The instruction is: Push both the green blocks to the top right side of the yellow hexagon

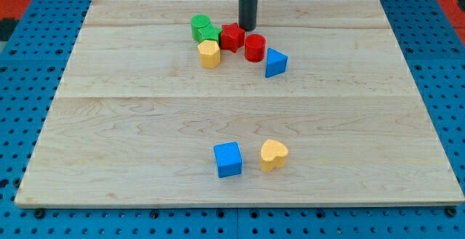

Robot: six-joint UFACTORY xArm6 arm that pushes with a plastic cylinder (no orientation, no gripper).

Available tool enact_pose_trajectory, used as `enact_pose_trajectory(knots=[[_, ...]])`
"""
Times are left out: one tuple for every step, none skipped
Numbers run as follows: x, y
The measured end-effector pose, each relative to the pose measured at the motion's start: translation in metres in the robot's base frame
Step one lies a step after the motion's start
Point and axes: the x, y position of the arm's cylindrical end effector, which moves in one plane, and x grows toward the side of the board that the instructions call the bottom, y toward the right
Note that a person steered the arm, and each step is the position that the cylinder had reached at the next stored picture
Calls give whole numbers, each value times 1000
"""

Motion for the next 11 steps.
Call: enact_pose_trajectory(knots=[[-36,-37],[-5,-66],[3,-98],[-6,-122],[23,-135],[50,-59],[38,-64],[-12,-24],[-22,23],[9,48],[13,3]])
